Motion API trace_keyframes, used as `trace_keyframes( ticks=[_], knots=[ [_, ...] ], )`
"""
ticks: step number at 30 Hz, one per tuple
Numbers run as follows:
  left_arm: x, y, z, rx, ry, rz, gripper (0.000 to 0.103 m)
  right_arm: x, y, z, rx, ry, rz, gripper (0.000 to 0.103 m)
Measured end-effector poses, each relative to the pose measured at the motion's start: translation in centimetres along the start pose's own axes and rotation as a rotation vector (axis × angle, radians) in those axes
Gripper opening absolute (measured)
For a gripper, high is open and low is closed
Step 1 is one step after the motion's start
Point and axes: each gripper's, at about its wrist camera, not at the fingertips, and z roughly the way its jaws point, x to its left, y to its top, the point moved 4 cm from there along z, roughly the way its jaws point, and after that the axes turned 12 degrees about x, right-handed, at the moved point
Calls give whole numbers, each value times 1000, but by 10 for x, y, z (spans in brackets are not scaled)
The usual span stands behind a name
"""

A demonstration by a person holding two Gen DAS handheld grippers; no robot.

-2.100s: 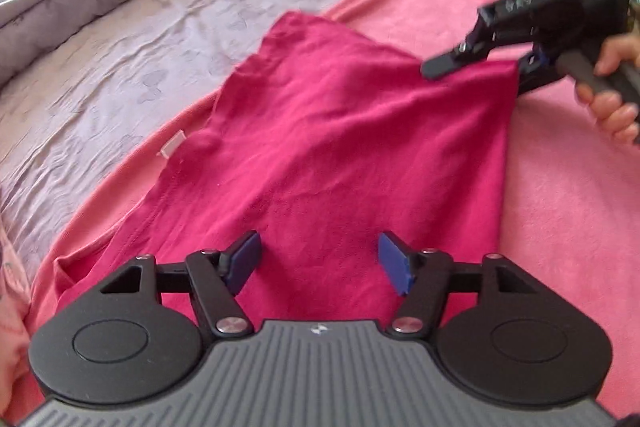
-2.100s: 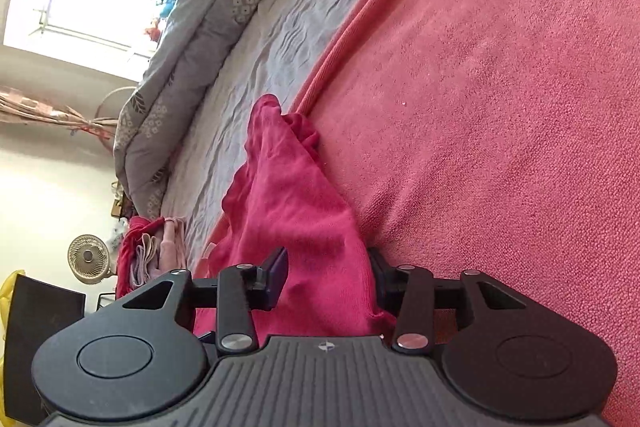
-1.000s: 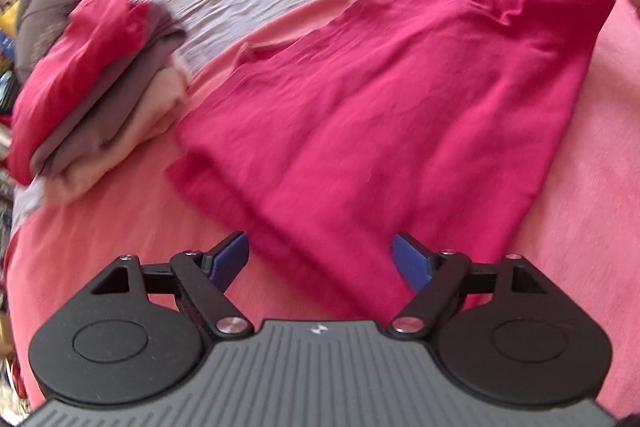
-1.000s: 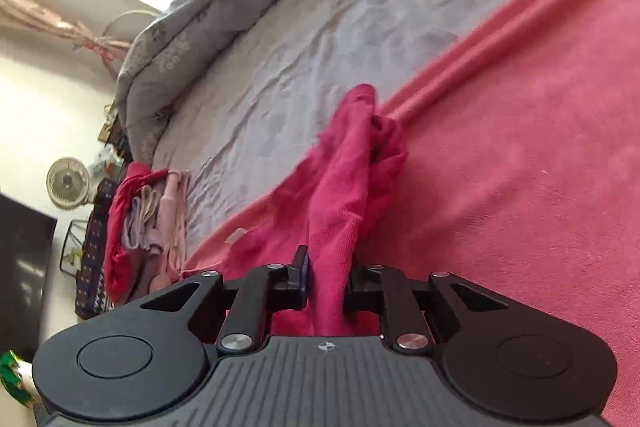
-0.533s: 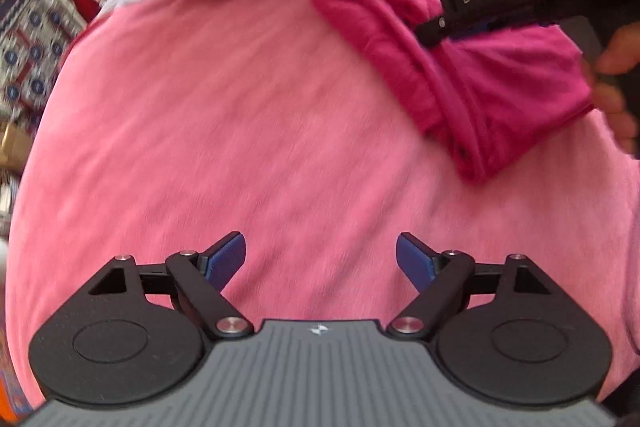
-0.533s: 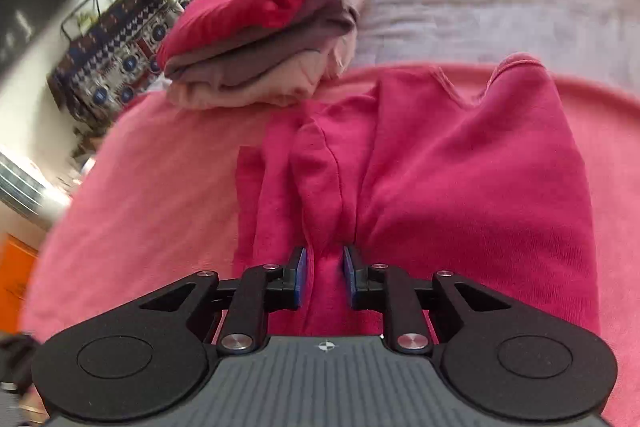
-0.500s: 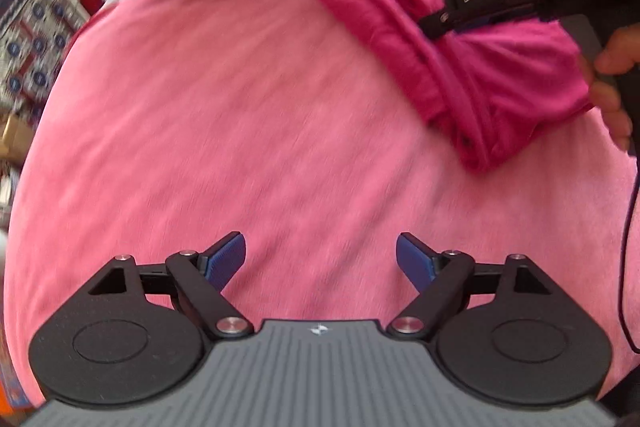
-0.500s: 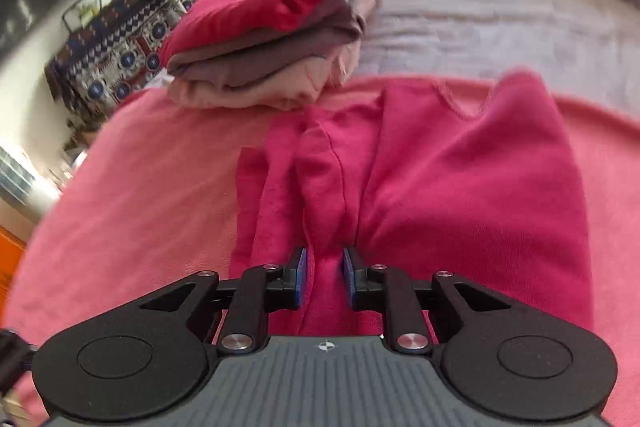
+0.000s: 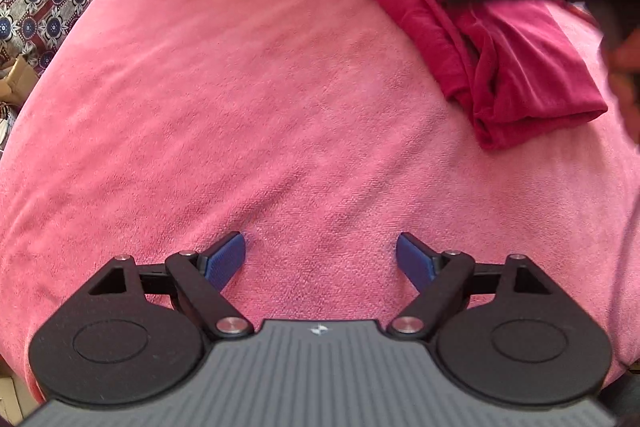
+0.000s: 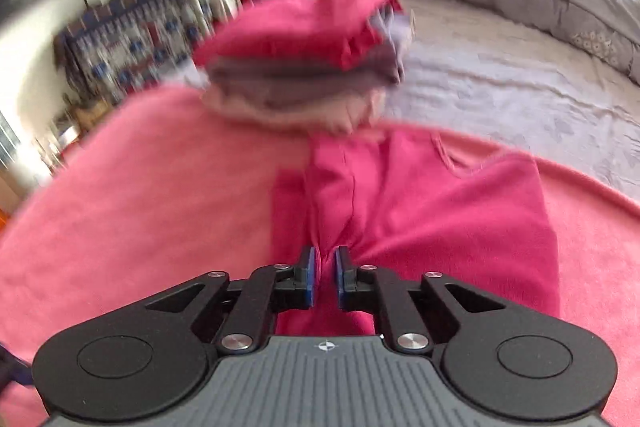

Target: Fold clothes

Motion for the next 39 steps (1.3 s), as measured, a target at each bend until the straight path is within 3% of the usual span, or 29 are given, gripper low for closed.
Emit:
trace_keyframes(
  ticks=[2, 4, 5, 7, 11, 13, 14, 16, 21, 27, 29, 31, 33, 36, 38, 39],
  knots=[
    [3, -2, 0, -3, -5, -6, 85, -9, -5, -3, -5, -12, 21, 29],
    [5, -4, 1, -6, -10, -13, 85, -15, -13, -18, -46, 6, 24, 49],
    [6, -4, 1, -7, -11, -17, 86, -14, -19, -26, -62, 15, -10, 51],
    [7, -4, 1, -12, -14, -23, 86, -7, -34, -40, -83, 39, -117, 51],
    [10, -3, -2, -22, -15, -31, 86, 25, -73, -44, -38, 26, -428, 48],
    [13, -2, -5, -29, -6, -35, 86, 34, -81, -37, -27, 2, -486, 48],
    [14, -2, -8, -35, -1, -39, 86, 37, -83, -30, -18, -3, -487, 47],
    [17, -1, -13, -47, 10, -49, 86, 40, -84, -13, 21, -4, -485, 24],
    [33, -9, -16, -70, 19, -97, 86, 39, -81, -20, 59, 45, -533, 15],
    [39, -10, -18, -90, 8, -140, 86, 28, -82, -34, 163, 173, -612, 16],
    [36, -7, -16, -100, 3, -144, 86, 28, -85, -24, 234, 224, -650, 27],
    [34, -3, -17, -112, -3, -147, 86, 28, -83, -21, 274, 266, -683, 46],
    [34, -1, -20, -127, -6, -151, 86, 30, -79, -22, 283, 301, -713, 46],
    [31, 1, -26, -152, -22, -167, 86, 18, -54, -48, 185, 389, -630, 46],
    [25, 3, -32, -180, -46, -160, 86, 2, -30, -55, 117, 339, -536, 43],
    [17, 6, -37, -208, -53, -141, 86, -6, -16, -52, 109, 288, -499, 33]
  ],
)
